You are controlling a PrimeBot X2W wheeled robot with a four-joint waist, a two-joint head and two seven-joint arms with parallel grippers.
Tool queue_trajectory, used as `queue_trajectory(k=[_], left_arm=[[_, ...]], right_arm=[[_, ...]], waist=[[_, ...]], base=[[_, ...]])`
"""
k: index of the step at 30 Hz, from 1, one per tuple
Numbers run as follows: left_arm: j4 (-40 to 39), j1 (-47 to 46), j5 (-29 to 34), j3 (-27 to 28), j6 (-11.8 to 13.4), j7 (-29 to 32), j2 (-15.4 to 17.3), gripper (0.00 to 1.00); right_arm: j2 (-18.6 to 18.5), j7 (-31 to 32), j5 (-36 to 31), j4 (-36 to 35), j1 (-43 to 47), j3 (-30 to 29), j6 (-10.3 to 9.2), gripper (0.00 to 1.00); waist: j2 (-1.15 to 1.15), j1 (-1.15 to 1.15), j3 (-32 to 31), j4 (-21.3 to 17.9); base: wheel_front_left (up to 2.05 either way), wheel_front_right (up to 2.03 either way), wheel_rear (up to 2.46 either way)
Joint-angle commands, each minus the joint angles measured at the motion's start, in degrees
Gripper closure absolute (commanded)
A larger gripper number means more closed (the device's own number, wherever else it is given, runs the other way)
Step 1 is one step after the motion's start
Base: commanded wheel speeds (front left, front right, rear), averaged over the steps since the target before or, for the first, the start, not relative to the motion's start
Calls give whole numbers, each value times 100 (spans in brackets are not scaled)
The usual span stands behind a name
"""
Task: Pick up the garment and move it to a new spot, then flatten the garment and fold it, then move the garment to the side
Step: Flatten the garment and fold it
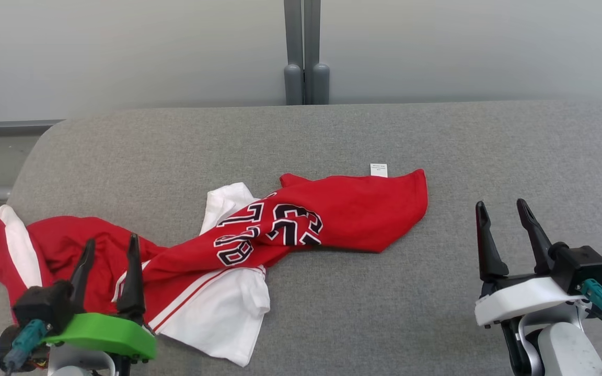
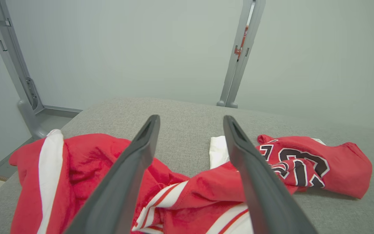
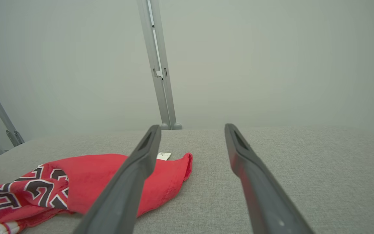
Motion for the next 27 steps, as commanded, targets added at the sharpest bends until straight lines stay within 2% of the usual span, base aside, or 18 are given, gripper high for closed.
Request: queue_trajectory(k=[1,5,11,16,22,27], left_arm=[[-94,148,282,100,69,-40,-66,0],[-360,424,985,461,29,-40,-381,0],[-243,595,1383,768,-351,-43,-817,0],[-116,440,1601,911,-686,-43,-1091,0],[51,316,1796,1061,-946,-44,-1296,0],[199,213,1880,1134,-1144,-44,-1475,0]], right_arm=[[-24,-17,20,23,86,33,3,0],[-19,-17,60,51,65,99,3,0],[-10,-17,208,375,-42,216,3,0],[-133,32,449,1079,-520,453,3,0],[-397,752,853,2230,-1522,586,3,0],[-476,1426,1134,3142,-2148,348,3,0]], waist=[[0,0,5,1],[0,0,54,-30],[0,0,147,36],[0,0,295,266],[0,0,527,567],[0,0,701,798]], base=[[0,0,0],[0,0,0],[0,0,0],[0,0,0],[0,0,0],[0,0,0]])
